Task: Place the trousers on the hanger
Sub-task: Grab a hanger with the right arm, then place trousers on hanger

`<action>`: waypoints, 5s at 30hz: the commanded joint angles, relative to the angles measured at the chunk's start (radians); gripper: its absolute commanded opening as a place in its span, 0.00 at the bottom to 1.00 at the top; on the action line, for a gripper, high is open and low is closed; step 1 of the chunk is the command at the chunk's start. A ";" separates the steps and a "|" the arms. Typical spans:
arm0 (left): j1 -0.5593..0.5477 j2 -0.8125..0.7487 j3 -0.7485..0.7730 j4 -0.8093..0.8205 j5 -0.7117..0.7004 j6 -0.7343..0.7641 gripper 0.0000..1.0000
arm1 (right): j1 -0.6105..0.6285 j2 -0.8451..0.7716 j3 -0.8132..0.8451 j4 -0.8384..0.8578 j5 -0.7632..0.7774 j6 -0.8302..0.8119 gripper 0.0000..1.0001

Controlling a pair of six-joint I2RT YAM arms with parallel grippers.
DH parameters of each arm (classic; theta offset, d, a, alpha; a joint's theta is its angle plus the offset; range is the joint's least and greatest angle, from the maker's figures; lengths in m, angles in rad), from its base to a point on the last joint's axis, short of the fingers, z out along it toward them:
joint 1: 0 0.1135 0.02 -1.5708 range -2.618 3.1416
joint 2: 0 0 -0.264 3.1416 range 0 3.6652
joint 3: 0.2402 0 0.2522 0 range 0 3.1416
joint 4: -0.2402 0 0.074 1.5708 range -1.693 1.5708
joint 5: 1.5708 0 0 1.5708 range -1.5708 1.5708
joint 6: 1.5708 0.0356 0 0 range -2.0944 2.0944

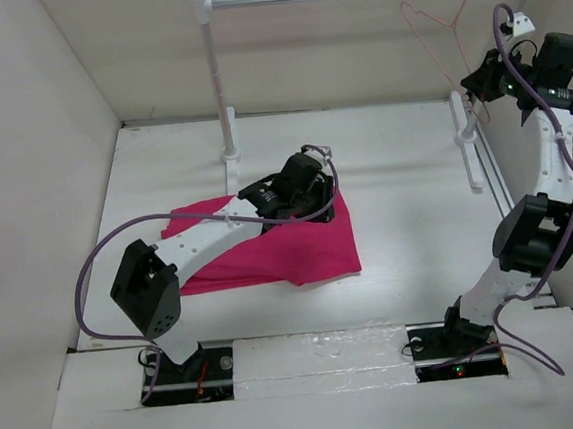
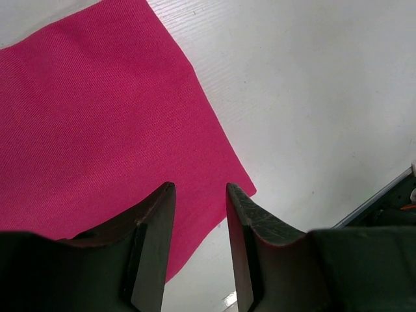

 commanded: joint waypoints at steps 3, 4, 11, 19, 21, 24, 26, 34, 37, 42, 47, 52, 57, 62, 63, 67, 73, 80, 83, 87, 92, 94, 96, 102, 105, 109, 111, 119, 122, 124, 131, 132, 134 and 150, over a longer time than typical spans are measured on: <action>0.001 -0.028 0.123 -0.033 0.004 -0.019 0.39 | 0.055 -0.206 -0.107 0.261 0.134 0.118 0.00; 0.001 -0.028 0.124 -0.033 0.004 -0.019 0.39 | 0.055 -0.207 -0.107 0.262 0.134 0.134 0.00; 0.001 -0.016 0.309 -0.090 0.015 -0.030 0.44 | 0.064 -0.357 -0.245 0.350 0.182 0.183 0.00; 0.001 0.044 0.559 -0.124 0.102 -0.057 0.48 | 0.077 -0.471 -0.503 0.279 0.177 0.110 0.00; 0.001 0.050 0.608 -0.116 0.131 -0.077 0.48 | 0.098 -0.531 -0.557 0.262 0.220 0.091 0.00; 0.001 0.053 0.625 -0.081 0.138 -0.096 0.50 | 0.153 -0.586 -0.636 0.218 0.304 0.042 0.00; 0.001 0.065 0.630 -0.069 0.129 -0.096 0.50 | 0.195 -0.609 -0.696 0.193 0.325 0.022 0.00; 0.001 0.177 0.593 0.016 0.104 -0.131 0.50 | 0.411 -0.727 -0.981 0.198 0.472 0.092 0.00; 0.001 0.226 0.573 0.053 0.106 -0.152 0.51 | 0.497 -0.738 -1.054 0.222 0.516 0.134 0.00; 0.001 0.393 0.691 -0.016 0.144 -0.140 0.54 | 0.620 -0.739 -1.107 0.230 0.648 0.169 0.00; 0.001 0.406 0.638 -0.001 0.004 -0.140 0.53 | 0.670 -0.746 -1.137 0.241 0.714 0.204 0.00; 0.001 0.456 0.681 -0.022 -0.104 -0.125 0.50 | 0.725 -0.735 -1.127 0.207 0.811 0.214 0.00; 0.001 0.467 0.664 0.002 -0.117 -0.123 0.43 | 0.787 -0.744 -1.141 0.176 0.858 0.235 0.00; 0.001 0.470 0.609 0.014 -0.108 -0.129 0.38 | 0.880 -0.759 -1.172 0.152 0.920 0.309 0.00; 0.001 0.467 0.586 0.022 -0.109 -0.136 0.37 | 0.891 -0.762 -1.175 0.155 0.923 0.313 0.00; 0.001 0.455 0.543 0.043 -0.124 -0.146 0.21 | 0.951 -0.740 -1.164 0.141 0.976 0.345 0.00; 0.001 0.409 0.465 0.051 -0.105 -0.160 0.00 | 0.979 -0.716 -1.152 0.095 1.016 0.379 0.09; -0.018 0.279 0.208 0.191 -0.023 -0.270 0.00 | 0.988 -0.770 -1.147 0.009 0.830 0.320 0.66; -0.028 0.242 0.124 0.227 -0.037 -0.320 0.00 | 0.957 -0.801 -1.141 0.007 0.702 0.278 0.73; -0.028 0.206 0.009 0.292 -0.037 -0.393 0.00 | 0.896 -0.816 -1.155 0.086 0.523 0.232 0.73; -0.028 0.188 -0.098 0.362 -0.100 -0.467 0.00 | 0.816 -0.787 -1.198 0.321 0.233 0.226 0.73; -0.028 0.185 -0.117 0.372 -0.118 -0.490 0.00 | 0.792 -0.729 -1.227 0.389 0.201 0.232 0.71; -0.028 0.180 -0.135 0.379 -0.143 -0.502 0.00 | 0.776 -0.678 -1.218 0.405 0.222 0.226 0.45; -0.028 0.147 -0.188 0.408 -0.238 -0.550 0.00 | 0.767 -0.496 -1.229 0.575 0.325 0.312 0.06; -0.028 0.148 -0.195 0.405 -0.270 -0.562 0.00 | 0.776 -0.427 -1.258 0.662 0.337 0.372 0.41; -0.028 0.154 -0.218 0.418 -0.292 -0.568 0.00 | 0.795 -0.325 -1.284 0.751 0.371 0.419 0.51; -0.028 0.156 -0.229 0.418 -0.301 -0.568 0.00 | 0.795 -0.281 -1.293 0.762 0.403 0.438 0.52; 0.003 0.128 -0.275 0.404 -0.335 -0.558 0.00 | 0.836 -0.232 -1.327 0.860 0.385 0.514 0.05; 0.027 0.099 -0.310 0.402 -0.361 -0.530 0.00 | 0.805 -0.328 -1.356 0.856 0.380 0.530 0.00; 0.038 0.082 -0.329 0.398 -0.390 -0.518 0.00 | 0.776 -0.392 -1.356 0.786 0.375 0.519 0.00; 0.083 0.021 -0.381 0.370 -0.438 -0.482 0.00 | 0.621 -0.604 -1.367 0.600 0.262 0.467 0.00; 0.083 0.018 -0.384 0.366 -0.438 -0.464 0.00 | 0.574 -0.652 -1.383 0.591 0.254 0.468 0.00; 0.083 0.005 -0.407 0.358 -0.441 -0.449 0.00 | 0.516 -0.693 -1.394 0.572 0.246 0.459 0.00; 0.080 -0.114 -0.448 0.323 -0.437 -0.303 0.00 | 0.216 -0.559 -1.304 0.546 0.095 0.333 0.00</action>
